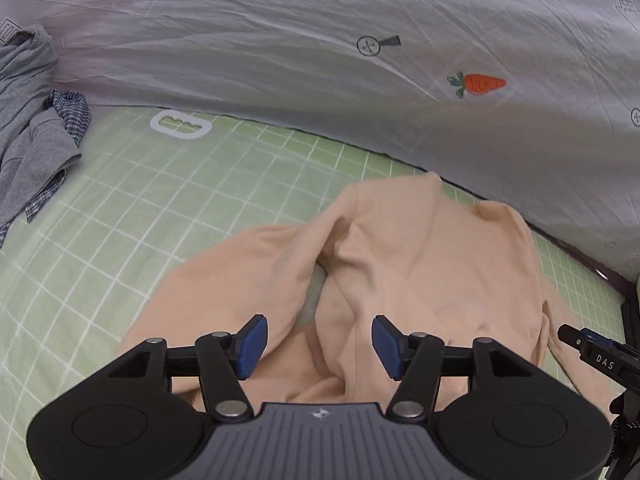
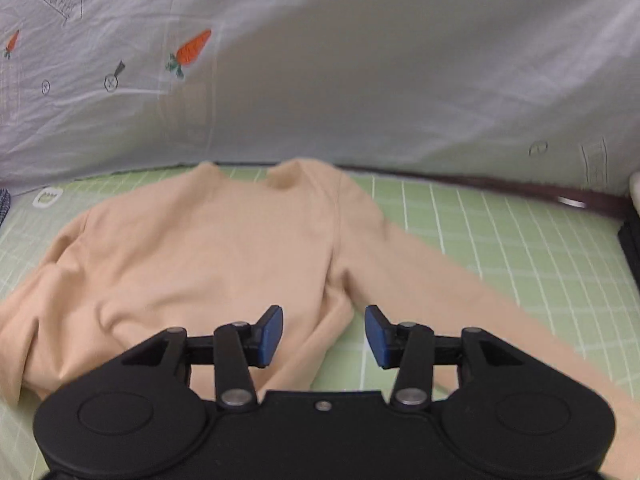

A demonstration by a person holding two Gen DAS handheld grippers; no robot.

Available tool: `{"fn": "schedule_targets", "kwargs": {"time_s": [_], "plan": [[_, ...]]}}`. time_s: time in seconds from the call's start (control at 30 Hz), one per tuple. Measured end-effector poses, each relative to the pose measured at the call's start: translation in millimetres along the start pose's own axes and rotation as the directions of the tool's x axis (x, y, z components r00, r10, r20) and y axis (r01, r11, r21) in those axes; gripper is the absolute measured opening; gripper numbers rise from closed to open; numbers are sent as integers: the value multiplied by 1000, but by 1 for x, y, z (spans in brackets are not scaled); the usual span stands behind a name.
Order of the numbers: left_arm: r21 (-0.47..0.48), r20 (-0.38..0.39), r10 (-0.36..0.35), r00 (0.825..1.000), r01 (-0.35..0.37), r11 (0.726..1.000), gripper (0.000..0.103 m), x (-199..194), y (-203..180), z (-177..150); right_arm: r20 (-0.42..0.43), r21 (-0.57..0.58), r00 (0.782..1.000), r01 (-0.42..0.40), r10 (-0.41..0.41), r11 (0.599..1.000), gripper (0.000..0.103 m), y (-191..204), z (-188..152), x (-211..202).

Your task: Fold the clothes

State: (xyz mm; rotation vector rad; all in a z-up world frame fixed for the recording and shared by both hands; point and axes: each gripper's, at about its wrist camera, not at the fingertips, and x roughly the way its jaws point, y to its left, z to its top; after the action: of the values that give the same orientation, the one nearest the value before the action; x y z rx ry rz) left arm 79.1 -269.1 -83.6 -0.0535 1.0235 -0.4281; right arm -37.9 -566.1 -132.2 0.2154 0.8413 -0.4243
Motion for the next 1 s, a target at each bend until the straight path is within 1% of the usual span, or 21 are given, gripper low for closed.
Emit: {"fn": "schedule_targets", "kwargs": {"time_s": [0.1,0.13,0.2,0.27,0.33,0.5,0.63,0.67,0.7,0.73,0.77,0.8,0.83,0.87,0.9,0.97,1.0], "plan": [[-8,-39,-37,999,36,999,62,-1,2,-21,-77,88,997,-22,28,996,46,6,-24,1],[-6,-46,-45,998,45,999,64,-1,1,-27,-90,112,995,-25,36,993,46,8,-29,1],[7,-58,-48,997,48,999,65,-1,-1,-36,-111,125,993,-34,48,992,46,15,-33,2],[19,-72,-35,997,37,999,66,1,-5,-41,-125,110,992,-19,33,994,46,22,-32,6],[36,-72,-20,997,23,999,65,4,-9,-41,-142,125,989,-14,32,992,46,25,-30,12],[65,-52,0,999,4,998,65,9,-16,-35,-164,206,984,-34,69,978,46,16,-32,15],[86,-38,12,999,-8,996,63,13,-22,-30,-163,214,983,-45,81,976,45,13,-36,15],[89,-39,12,999,-9,996,62,14,-23,-30,-162,212,983,-48,84,976,43,13,-36,15],[91,-39,14,999,-10,996,60,15,-24,-29,-160,208,983,-55,89,977,41,13,-36,15],[90,-40,17,999,-14,996,56,16,-24,-29,-158,207,983,-59,93,977,36,14,-36,14],[88,-41,22,999,-19,996,52,16,-24,-29,-156,205,983,-64,98,977,36,14,-37,14],[79,-43,23,999,-19,997,42,17,-23,-29,-155,204,983,-69,102,977,35,14,-37,14],[67,-47,21,999,-17,998,35,18,-21,-28,-153,201,983,-73,105,977,32,14,-37,14],[55,-50,18,999,-16,998,29,19,-20,-28,-150,198,983,-74,105,977,29,14,-37,14],[37,-51,12,999,-10,999,25,19,-17,-28,-148,197,983,-75,105,978,27,13,-38,14],[-1,-48,-5,999,5,1000,12,18,-13,-27,-140,201,985,-76,105,977,17,10,-39,13],[-13,-42,-8,999,7,1000,11,18,-11,-27,-132,207,986,-76,105,975,9,7,-39,10]]}}
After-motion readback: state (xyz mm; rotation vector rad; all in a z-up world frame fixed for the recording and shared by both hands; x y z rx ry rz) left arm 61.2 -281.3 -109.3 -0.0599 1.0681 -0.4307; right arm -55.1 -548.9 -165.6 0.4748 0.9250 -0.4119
